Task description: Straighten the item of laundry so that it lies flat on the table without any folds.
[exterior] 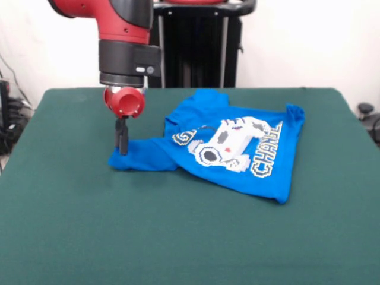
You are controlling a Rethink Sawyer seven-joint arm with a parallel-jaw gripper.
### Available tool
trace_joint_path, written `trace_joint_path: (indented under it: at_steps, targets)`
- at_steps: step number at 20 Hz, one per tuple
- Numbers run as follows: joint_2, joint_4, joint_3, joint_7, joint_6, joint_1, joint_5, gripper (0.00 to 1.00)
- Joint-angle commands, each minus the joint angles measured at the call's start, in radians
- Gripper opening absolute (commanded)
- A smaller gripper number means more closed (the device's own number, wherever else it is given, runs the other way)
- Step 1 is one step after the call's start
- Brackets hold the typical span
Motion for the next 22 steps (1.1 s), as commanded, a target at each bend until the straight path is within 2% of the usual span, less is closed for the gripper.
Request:
trace_joint_path:
  at_steps: [1, 8, 22]
  targets:
    - [0.036, 0.037, 0.075, 0.094, 0.066, 0.071, 0.003, 1.0]
    - [0.006, 0.065, 0.007, 0.149, 0.035, 0.155, 0.066, 1.0]
    - [0.057, 0.034, -0.025, 0.175, -0.027, 0.204, 0.103, 1.0]
